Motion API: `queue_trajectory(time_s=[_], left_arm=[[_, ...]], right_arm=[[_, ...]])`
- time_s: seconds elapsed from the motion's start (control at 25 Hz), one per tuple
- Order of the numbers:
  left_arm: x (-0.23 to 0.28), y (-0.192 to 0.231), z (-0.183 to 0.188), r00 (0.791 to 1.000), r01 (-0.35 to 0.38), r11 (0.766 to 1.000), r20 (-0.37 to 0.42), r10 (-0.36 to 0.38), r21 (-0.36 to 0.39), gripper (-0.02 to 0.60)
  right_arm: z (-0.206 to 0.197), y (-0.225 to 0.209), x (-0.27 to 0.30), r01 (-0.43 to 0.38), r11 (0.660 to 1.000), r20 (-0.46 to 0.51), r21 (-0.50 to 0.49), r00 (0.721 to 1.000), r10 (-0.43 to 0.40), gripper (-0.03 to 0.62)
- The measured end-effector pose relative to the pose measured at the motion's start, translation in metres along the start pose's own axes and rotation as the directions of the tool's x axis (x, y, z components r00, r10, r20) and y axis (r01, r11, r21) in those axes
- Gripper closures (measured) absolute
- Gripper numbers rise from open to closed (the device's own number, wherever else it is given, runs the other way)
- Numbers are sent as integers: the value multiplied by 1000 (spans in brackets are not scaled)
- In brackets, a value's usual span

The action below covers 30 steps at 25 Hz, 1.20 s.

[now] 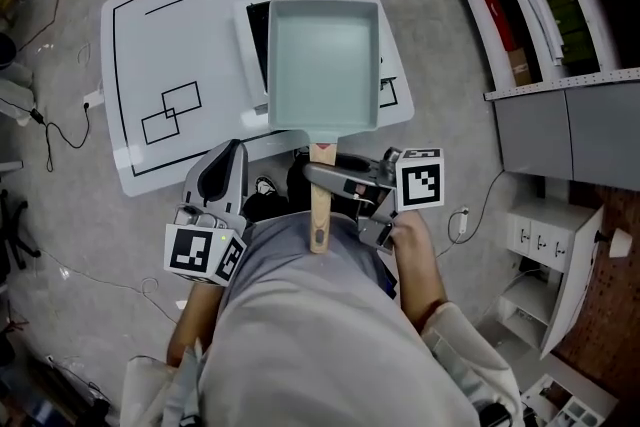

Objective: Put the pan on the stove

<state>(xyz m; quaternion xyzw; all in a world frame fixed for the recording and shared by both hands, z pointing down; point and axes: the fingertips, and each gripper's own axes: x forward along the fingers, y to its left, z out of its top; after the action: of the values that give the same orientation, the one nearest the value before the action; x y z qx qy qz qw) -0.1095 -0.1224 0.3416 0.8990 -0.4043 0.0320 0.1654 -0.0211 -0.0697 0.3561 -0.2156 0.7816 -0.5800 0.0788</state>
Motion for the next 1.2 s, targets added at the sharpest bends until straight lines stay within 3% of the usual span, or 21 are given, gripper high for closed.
queue_trajectory(time_s=[0.52,0.72,1.2], left_arm=[[28,9,13,997,-71,997,21,71,-6,574],[37,13,14,994,-107,994,20,107,30,574],[57,17,14,988,-151,988,38,152,-9,574]], right_arm=[[35,-6,3,-43,999,-74,-9,996,42,411],[47,-10,5,-58,998,-102,-8,993,57,410],[66,-22,4,-89,996,-162,1,983,88,407]])
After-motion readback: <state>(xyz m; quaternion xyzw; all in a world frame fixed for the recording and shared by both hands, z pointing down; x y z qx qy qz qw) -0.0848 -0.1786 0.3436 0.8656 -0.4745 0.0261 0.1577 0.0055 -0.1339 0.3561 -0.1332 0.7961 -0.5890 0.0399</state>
